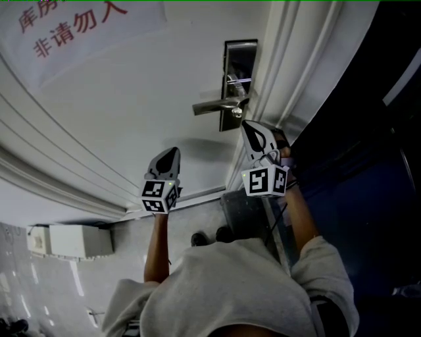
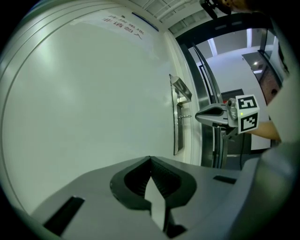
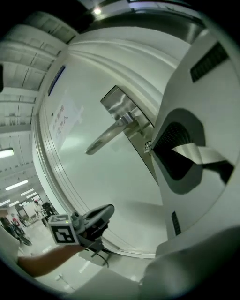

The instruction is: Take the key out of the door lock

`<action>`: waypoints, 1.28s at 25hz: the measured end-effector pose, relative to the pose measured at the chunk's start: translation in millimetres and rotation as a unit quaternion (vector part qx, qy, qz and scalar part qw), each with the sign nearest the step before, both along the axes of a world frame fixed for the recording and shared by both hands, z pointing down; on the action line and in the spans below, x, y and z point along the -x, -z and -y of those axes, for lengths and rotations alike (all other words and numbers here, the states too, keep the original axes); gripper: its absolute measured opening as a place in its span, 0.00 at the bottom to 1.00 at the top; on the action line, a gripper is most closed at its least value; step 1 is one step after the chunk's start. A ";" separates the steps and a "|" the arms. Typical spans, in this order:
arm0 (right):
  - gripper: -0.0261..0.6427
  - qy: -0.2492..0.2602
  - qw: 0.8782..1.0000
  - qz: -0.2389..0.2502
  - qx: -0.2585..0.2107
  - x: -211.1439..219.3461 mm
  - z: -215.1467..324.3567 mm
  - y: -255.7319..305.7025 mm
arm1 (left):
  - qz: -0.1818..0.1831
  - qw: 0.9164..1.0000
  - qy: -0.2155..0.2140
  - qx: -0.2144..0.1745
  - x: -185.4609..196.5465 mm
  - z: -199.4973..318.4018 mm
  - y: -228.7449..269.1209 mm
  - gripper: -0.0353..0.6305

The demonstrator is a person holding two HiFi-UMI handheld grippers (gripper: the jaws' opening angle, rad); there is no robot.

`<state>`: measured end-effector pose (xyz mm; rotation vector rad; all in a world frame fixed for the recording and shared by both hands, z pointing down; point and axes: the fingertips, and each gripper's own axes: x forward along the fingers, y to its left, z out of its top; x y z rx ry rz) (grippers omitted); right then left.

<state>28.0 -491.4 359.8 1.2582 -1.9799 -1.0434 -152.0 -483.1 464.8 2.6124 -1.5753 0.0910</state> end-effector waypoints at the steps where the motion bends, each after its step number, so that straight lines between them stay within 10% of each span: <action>1: 0.07 -0.001 0.999 -0.030 -0.014 1.9 0.6 0.1 | -0.001 1.000 0.000 -0.001 -0.1 0.3 0.5 0.08; 12: 0.07 -0.002 0.979 -0.185 -0.084 7.9 1.9 -1.6 | -0.008 1.000 -0.003 -0.003 -2.9 5.2 2.1 0.08; 19: 0.33 -0.004 0.976 -0.210 -0.055 8.2 9.7 -14.2 | -0.006 1.000 -0.010 -0.007 -4.9 9.6 4.4 0.08; 32: 0.23 -0.029 0.967 -0.234 -0.093 11.6 36.4 -11.0 | -0.005 1.000 -0.003 0.002 3.3 13.8 -0.4 0.08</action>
